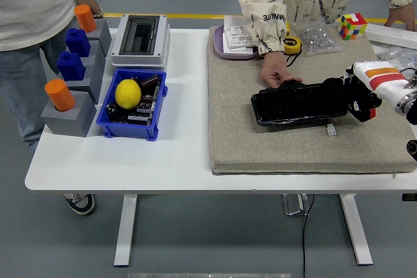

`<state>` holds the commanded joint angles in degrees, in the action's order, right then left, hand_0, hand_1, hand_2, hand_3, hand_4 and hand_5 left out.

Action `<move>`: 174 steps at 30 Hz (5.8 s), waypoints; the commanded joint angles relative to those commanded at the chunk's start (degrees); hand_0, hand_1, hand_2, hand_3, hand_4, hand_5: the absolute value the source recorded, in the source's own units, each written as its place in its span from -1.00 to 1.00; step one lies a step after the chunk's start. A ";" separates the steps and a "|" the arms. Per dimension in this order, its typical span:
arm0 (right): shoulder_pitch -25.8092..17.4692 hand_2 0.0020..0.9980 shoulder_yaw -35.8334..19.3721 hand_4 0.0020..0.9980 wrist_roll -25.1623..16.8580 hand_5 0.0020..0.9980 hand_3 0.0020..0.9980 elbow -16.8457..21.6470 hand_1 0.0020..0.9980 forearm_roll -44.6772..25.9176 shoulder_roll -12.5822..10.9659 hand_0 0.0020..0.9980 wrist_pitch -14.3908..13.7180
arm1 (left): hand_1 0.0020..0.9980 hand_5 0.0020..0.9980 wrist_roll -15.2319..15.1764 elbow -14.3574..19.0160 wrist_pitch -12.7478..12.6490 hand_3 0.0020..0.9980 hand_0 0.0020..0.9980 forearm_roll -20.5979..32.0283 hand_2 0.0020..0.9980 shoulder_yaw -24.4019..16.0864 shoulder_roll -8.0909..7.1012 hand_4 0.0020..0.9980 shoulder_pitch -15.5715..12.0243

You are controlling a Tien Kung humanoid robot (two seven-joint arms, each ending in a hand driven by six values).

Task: Pick the rag up,wipe the panel,place it on the desk

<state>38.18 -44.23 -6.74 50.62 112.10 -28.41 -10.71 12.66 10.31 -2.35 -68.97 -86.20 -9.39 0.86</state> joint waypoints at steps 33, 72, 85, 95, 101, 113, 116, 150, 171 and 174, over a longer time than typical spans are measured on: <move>4.31 -0.23 10.16 0.85 0.67 -1.00 -0.26 7.87 -0.34 -0.92 5.14 -0.52 -0.18 | 0.40 -0.05 -0.13 0.00 0.01 0.13 0.30 0.16 0.49 0.09 0.00 0.20 0.12; 4.89 -0.23 13.91 0.86 0.80 -1.00 -0.26 11.57 -0.34 -2.06 3.90 -0.52 -0.03 | 0.40 -0.05 -0.11 0.00 0.01 0.13 0.31 0.14 0.49 0.39 -0.16 0.20 -0.22; 0.33 -0.23 4.52 0.86 0.56 -1.00 -0.26 7.76 -0.34 -1.18 -3.86 -0.52 0.27 | 0.40 -0.05 -0.12 0.00 -0.02 0.13 0.31 0.14 0.49 0.12 -0.03 0.20 -0.01; -3.14 -0.23 -0.11 0.86 0.52 -1.00 -0.26 5.38 -0.34 -0.38 -5.96 -0.52 0.44 | 0.40 -0.05 -0.21 0.00 0.01 0.13 0.30 0.32 0.49 0.35 0.08 0.20 0.24; -5.12 -0.23 -2.68 0.86 0.45 -1.00 -0.26 4.15 -0.34 0.24 -6.59 -0.52 0.43 | 0.40 -0.05 -0.07 0.00 0.02 0.13 0.30 0.18 0.49 0.08 0.18 0.20 0.10; -5.40 -0.23 -5.18 0.86 0.53 -1.00 -0.26 4.10 -0.34 1.22 -7.11 -0.52 0.43 | 0.40 -0.05 -0.25 0.00 0.04 0.14 0.30 0.47 0.49 0.43 0.18 0.20 0.36; -5.40 -0.23 -5.22 0.86 0.56 -1.00 -0.26 4.41 -0.34 1.30 -7.12 -0.52 0.45 | 0.40 -0.05 -0.26 0.00 0.04 0.14 0.30 0.46 0.49 0.41 0.18 0.20 0.34; -6.83 0.02 -6.64 0.93 4.27 -0.52 -0.02 6.63 -0.09 3.25 -7.66 -0.23 8.03 | 0.40 -0.05 -0.05 0.00 0.09 0.13 0.30 -0.02 0.49 0.43 -0.04 0.20 -0.32; -6.52 0.66 -10.22 1.00 8.10 -0.14 0.66 7.64 0.47 7.47 -8.82 0.56 15.49 | 0.40 -0.05 -0.11 0.00 0.14 0.13 0.30 -0.11 0.49 0.37 0.09 0.20 -0.28; -6.58 0.69 -10.88 1.00 8.02 -0.10 0.69 7.84 0.48 7.47 -8.84 0.58 15.52 | 0.40 -0.05 -0.13 0.00 0.14 0.13 0.30 -0.14 0.49 0.40 0.06 0.20 -0.26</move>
<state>31.60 -55.10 1.28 58.46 119.57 -37.26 4.82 12.53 10.31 -2.21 -69.11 -85.80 -9.33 0.60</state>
